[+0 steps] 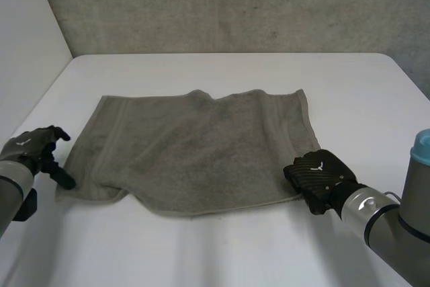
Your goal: Fold the towel.
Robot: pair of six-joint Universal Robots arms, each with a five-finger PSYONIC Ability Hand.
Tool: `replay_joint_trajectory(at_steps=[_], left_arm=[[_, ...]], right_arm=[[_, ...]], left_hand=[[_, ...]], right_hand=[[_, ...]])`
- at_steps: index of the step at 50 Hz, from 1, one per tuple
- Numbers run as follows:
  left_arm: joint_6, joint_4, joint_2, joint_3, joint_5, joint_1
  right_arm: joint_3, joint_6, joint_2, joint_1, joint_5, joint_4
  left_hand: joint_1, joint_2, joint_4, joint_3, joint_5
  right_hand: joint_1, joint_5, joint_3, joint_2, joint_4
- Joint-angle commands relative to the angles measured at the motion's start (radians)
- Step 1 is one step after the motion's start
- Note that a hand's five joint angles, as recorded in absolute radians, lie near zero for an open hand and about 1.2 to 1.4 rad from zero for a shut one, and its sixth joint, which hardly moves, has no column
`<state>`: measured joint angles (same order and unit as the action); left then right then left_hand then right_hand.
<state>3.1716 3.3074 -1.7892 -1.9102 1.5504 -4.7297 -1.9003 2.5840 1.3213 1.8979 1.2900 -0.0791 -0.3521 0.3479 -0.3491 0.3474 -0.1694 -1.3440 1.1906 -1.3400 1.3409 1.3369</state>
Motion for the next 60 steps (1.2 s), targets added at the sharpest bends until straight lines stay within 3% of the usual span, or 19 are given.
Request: replay_joint_trajectory(at_steps=[1, 4, 6, 7, 9, 12, 14, 17, 27, 31, 39, 49, 60], left_arm=[[0.065, 0.003, 0.002, -0.007, -0.004, -0.05], [0.085, -0.005, 0.054, -0.018, -0.027, -0.053], [0.088, -0.002, 0.152, -0.052, -0.116, -0.049], [0.088, -0.002, 0.152, -0.052, -0.116, -0.049], [0.094, 0.012, 0.238, -0.113, -0.252, -0.047], [0.1, 0.015, 0.268, -0.135, -0.326, -0.05], [0.119, 0.006, 0.284, -0.162, -0.447, -0.058], [0.149, -0.021, 0.28, -0.196, -0.502, -0.062], [0.303, -0.129, 0.202, -0.224, -0.497, -0.061], [0.304, -0.129, 0.16, -0.219, -0.484, -0.052], [0.192, -0.126, 0.063, -0.187, -0.47, -0.012], [0.116, -0.103, -0.016, -0.158, -0.32, 0.033], [0.048, -0.032, -0.067, -0.122, -0.312, 0.053]], right_arm=[[-0.008, 0.031, 0.01, -0.005, -0.006, -0.039], [-0.008, 0.108, 0.033, -0.006, -0.006, -0.059], [-0.006, 0.154, 0.047, -0.008, -0.006, -0.064], [-0.003, 0.203, 0.059, -0.017, -0.006, -0.067], [0.0, 0.245, 0.067, -0.03, -0.008, -0.067], [0.006, 0.292, 0.084, -0.048, -0.012, -0.065], [0.007, 0.301, 0.096, -0.051, -0.011, -0.064], [0.012, 0.311, 0.122, -0.049, -0.008, -0.062], [0.148, 0.367, 0.164, -0.025, 0.014, 0.013], [0.205, 0.383, 0.179, -0.008, 0.014, 0.074], [0.282, 0.4, 0.187, 0.041, 0.038, 0.131], [0.302, 0.4, 0.185, 0.073, 0.086, 0.133], [0.296, 0.4, 0.185, 0.078, 0.088, 0.133]], left_hand=[[0.021, -0.017, 0.018, -0.016, 0.013], [0.068, -0.064, 0.065, -0.063, 0.06], [0.095, -0.09, 0.092, -0.09, 0.086], [0.095, -0.09, 0.092, -0.09, 0.086], [0.08, -0.076, 0.077, -0.075, 0.072], [0.068, -0.064, 0.065, -0.063, 0.06], [-0.016, 0.021, -0.02, 0.021, -0.025], [-0.149, 0.153, -0.152, 0.153, -0.157], [-0.167, 0.171, -0.17, 0.171, -0.175], [-0.158, 0.162, -0.161, 0.163, -0.166], [-0.158, 0.162, -0.161, 0.163, -0.166], [-0.269, 0.273, -0.272, 0.274, -0.277], [-0.399, 0.403, -0.402, 0.403, -0.407]], right_hand=[[-0.052, 0.031, -0.056, 0.055, 0.059], [-0.052, 0.031, -0.056, 0.055, 0.059], [-0.052, 0.031, -0.056, 0.055, 0.059], [-0.052, 0.031, -0.056, 0.055, 0.059], [-0.052, 0.031, -0.056, 0.055, 0.059], [-0.052, 0.031, -0.056, 0.055, 0.059], [-0.052, 0.031, -0.056, 0.055, 0.059], [-0.052, 0.031, -0.056, 0.055, 0.059], [-0.052, 0.031, -0.056, 0.055, 0.059], [-0.052, 0.031, -0.056, 0.055, 0.059], [-0.052, 0.031, -0.056, 0.055, 0.059], [-0.052, 0.031, -0.056, 0.055, 0.059], [-0.052, 0.031, -0.056, 0.055, 0.059]])
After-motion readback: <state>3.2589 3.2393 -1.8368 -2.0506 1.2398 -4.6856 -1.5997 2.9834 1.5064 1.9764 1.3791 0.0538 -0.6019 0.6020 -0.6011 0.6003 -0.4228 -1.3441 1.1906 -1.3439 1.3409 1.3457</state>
